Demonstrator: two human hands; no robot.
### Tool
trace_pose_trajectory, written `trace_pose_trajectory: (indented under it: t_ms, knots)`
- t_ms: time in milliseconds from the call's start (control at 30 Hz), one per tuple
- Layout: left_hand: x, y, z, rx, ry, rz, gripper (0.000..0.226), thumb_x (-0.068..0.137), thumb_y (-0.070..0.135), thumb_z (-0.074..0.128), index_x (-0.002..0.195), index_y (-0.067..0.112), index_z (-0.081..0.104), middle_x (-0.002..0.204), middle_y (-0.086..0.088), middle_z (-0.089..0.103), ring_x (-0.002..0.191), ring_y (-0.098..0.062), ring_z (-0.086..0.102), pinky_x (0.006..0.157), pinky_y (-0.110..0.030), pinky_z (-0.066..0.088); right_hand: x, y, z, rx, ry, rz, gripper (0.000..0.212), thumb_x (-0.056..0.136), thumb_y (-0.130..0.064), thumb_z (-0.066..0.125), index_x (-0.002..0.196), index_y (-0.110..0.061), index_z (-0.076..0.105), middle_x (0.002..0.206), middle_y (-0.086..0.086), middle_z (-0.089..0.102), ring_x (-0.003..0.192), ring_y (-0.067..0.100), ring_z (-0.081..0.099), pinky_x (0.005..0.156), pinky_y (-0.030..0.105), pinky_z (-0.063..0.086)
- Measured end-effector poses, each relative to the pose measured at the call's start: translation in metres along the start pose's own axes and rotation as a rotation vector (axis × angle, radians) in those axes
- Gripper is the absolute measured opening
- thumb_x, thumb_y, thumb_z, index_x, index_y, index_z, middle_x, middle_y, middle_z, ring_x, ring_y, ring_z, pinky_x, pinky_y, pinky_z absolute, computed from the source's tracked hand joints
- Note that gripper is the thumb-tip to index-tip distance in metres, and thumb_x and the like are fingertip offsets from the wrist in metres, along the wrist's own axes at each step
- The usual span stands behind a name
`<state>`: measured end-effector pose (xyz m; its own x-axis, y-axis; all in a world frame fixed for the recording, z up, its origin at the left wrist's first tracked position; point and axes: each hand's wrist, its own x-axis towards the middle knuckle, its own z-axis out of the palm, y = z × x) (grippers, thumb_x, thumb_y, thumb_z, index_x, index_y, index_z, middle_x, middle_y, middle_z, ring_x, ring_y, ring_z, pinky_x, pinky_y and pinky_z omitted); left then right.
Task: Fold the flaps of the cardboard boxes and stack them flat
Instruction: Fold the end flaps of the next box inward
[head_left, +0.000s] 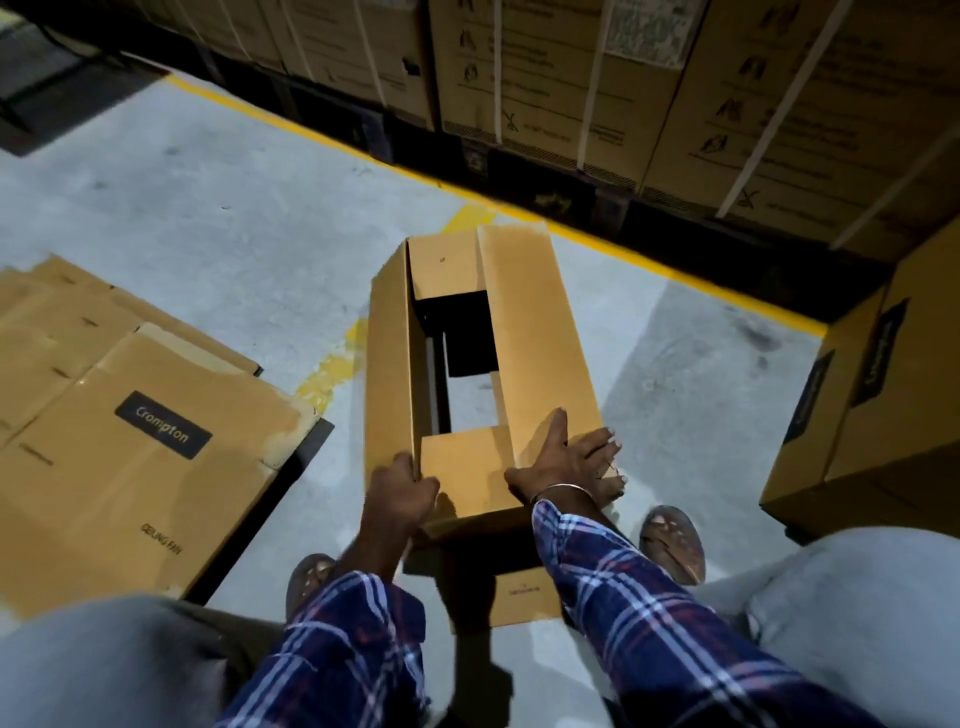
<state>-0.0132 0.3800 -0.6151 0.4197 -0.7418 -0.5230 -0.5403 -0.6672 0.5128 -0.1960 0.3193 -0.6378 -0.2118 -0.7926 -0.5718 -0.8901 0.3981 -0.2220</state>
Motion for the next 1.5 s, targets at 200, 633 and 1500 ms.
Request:
trace_pose_trajectory:
  t_ms: [200,633,1500]
  knots:
    - [-0.004,0.075,-0.093,0.147,-0.091,0.486,0.052,0.103,0.043,0.058,0.149,0.019,0.052,0.142,-0.009,0.060,0.127,-0.026,0.057,0.091,-0.029,0.040,-0.005,0.009,-0.059,0.253,0.081,-0.162,0.048,0.082,-0.035,0.066,0.124,-0.034,0.041,0.128,0.017,0.058,0.115,0.041,0.058,0.096,0.049,0.051]
    - [-0.033,0.081,-0.133,0.602,-0.508,0.558,0.076,0.096,0.066,0.053,0.160,0.030,0.031,0.152,0.002,0.052,0.135,-0.018,0.051,0.110,-0.037,0.041,0.064,0.089,-0.050,-0.183,0.455,-0.081,0.064,0.093,-0.027,0.067,0.147,-0.012,0.036,0.163,0.019,0.023,0.152,0.037,0.019,0.122,0.053,0.019]
    - [-0.027,0.099,-0.149,0.447,-0.426,0.603,0.071,0.103,0.055,0.051,0.162,0.024,0.027,0.160,-0.003,0.042,0.142,-0.021,0.045,0.106,-0.030,0.038,0.077,-0.039,0.006,-0.385,0.044,-0.553,0.069,0.088,-0.061,0.024,0.125,-0.020,0.065,0.134,0.009,0.064,0.137,0.029,0.047,0.121,0.059,0.009]
